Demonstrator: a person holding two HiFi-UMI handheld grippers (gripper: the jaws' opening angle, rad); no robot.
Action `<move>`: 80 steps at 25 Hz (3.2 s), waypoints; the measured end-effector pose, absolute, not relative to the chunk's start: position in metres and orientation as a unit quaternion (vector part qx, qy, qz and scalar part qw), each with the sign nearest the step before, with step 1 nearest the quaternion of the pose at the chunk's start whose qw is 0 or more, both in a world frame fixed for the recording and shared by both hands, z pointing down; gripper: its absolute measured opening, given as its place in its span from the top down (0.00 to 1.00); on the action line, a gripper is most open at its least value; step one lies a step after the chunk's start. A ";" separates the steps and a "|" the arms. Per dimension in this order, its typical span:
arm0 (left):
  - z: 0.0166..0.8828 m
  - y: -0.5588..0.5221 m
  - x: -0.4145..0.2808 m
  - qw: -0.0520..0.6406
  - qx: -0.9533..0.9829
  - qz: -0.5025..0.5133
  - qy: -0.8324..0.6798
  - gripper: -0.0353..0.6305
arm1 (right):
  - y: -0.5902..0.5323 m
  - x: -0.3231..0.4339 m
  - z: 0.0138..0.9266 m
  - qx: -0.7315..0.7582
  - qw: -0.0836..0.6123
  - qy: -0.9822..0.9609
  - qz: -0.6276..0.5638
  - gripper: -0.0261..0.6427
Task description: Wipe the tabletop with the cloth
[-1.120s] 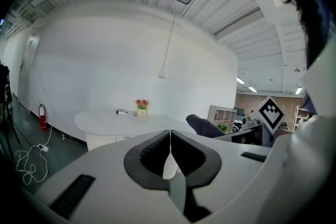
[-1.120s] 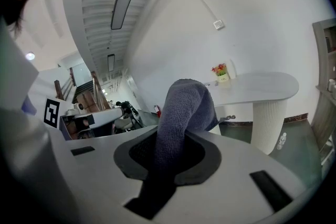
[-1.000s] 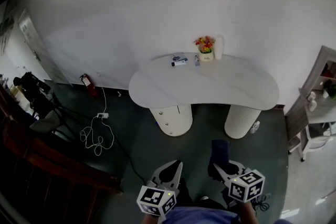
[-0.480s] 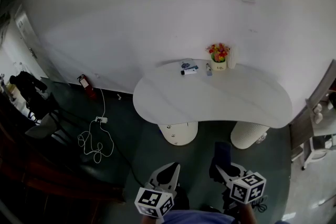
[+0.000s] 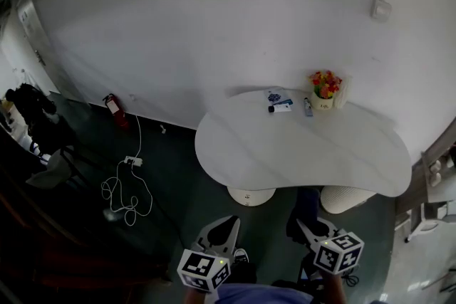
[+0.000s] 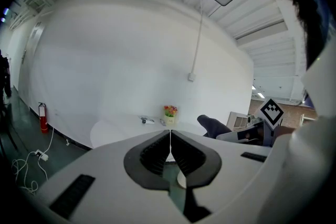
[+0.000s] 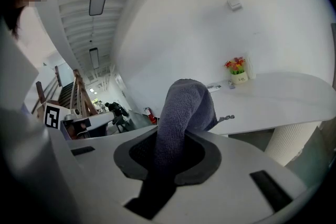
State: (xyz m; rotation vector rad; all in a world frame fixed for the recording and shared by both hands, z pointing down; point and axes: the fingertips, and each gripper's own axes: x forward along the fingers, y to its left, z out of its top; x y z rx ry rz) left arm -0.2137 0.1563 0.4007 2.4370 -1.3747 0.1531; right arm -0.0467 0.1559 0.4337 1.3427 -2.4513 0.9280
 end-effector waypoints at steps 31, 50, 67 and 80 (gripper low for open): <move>0.424 -0.038 -0.272 0.185 0.825 0.068 -0.530 0.92 | -0.118 -0.113 0.444 0.392 0.113 -0.860 0.306 0.86; 0.440 -0.125 -0.292 0.205 0.781 0.099 -0.581 0.92 | -0.295 -0.272 0.549 0.226 0.173 -0.886 0.366 0.86; 0.457 -0.110 -0.289 0.234 0.762 0.106 -0.595 0.92 | -0.330 -0.270 0.632 0.267 0.228 -0.848 0.398 0.86; 0.451 -0.124 -0.250 0.224 0.802 0.092 -0.546 0.92 | -0.323 -0.192 0.641 0.315 0.250 -0.827 0.393 0.86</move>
